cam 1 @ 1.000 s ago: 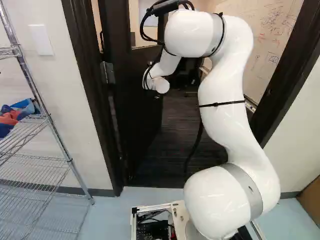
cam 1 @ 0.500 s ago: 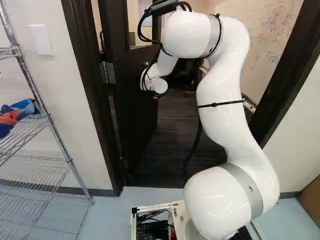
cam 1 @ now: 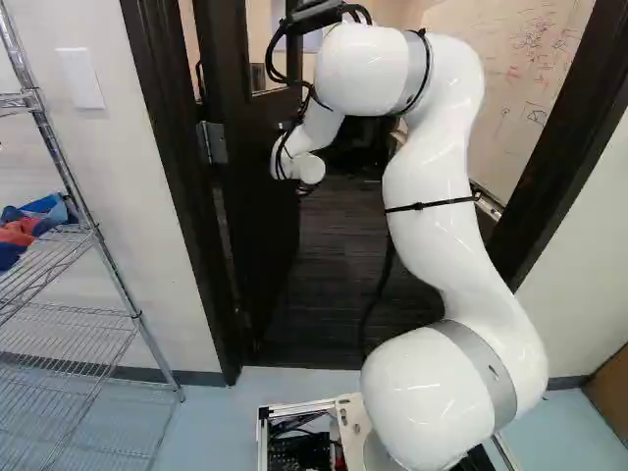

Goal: Open the door and move inside

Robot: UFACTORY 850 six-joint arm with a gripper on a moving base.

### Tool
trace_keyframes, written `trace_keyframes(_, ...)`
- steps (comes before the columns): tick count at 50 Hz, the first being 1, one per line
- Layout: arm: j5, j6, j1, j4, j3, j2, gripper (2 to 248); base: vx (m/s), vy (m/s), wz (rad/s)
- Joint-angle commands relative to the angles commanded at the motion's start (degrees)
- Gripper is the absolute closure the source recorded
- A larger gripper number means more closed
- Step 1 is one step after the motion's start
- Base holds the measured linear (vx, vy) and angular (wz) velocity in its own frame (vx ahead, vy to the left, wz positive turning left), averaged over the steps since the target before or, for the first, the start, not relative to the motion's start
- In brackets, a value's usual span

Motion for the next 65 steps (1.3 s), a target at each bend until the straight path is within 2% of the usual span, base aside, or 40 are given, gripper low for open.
trace_keyframes(65,0.0,0.0,3.3,-9.6,-2.3,-1.7,3,0.0,0.0,0.0)
